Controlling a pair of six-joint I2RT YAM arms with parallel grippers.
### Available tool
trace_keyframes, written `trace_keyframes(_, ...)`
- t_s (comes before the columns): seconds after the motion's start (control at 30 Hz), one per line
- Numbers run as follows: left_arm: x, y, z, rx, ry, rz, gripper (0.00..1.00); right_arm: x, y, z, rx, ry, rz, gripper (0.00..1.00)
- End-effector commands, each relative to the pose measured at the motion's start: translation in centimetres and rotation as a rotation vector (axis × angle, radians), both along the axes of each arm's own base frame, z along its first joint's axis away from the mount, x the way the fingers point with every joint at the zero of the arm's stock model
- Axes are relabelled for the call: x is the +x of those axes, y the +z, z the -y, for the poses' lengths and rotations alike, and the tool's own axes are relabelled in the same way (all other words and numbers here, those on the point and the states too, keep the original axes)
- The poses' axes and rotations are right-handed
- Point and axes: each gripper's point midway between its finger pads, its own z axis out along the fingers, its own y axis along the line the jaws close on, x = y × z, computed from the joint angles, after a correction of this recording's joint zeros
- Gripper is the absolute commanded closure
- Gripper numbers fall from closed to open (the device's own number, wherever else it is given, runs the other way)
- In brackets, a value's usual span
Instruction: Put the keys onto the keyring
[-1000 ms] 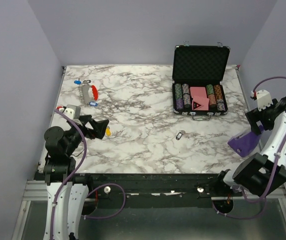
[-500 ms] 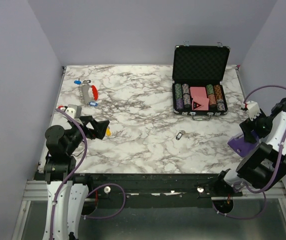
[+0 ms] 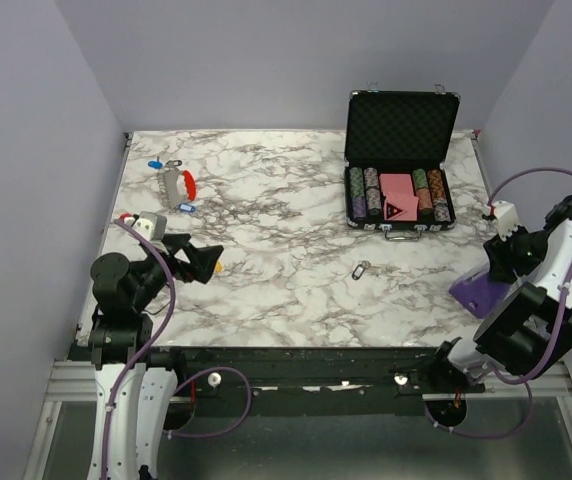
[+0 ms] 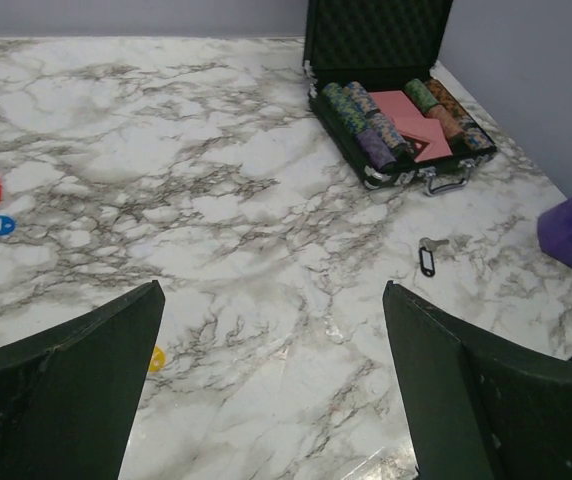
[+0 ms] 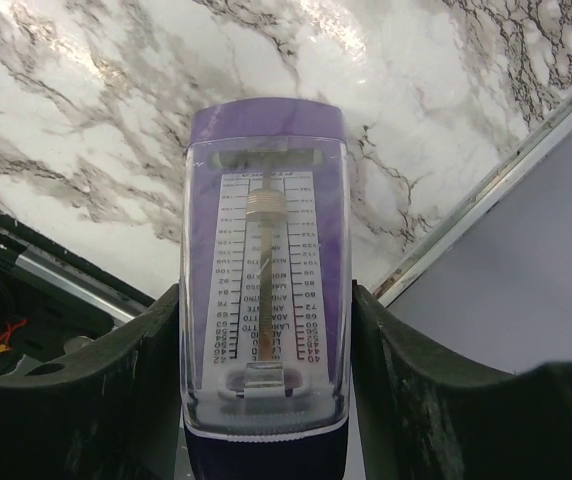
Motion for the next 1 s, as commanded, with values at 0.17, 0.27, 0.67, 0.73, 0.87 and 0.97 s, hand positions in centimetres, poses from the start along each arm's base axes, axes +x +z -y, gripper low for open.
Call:
trace_keyframes(0.17,-3.8,1.0,5.5,-0.038,-0.389,0.101,0.01,-0.9,5.0,-2.8,0.009,0.044,0.13,0.8)
trace_keyframes(0.27,-4.1,1.0,6.0,-0.036,-0.413,0.107,0.01,-0.7,6.5,-4.2,-0.008,0.078,0.198,0.83)
trace_keyframes(0.67,-3.4,0.8,5.7,-0.015,-0.382,0.094,0.01,5.3,14.2,-17.5,0.314,0.311,0.323,0.85)
trace_keyframes(0.73,-3.3,0.6,5.6,-0.006,-0.374,0.093,0.01,6.4,14.7,-20.5,0.392,0.358,0.307,0.86)
trace_keyframes(0.87,-2.5,0.1,4.7,0.035,-0.312,0.079,0.01,8.8,14.8,-28.9,0.458,0.471,0.305,0.87)
trace_keyframes(0.97,-1.9,-0.4,3.7,0.066,-0.24,0.074,0.01,10.4,14.0,-35.1,0.501,0.545,0.249,0.89)
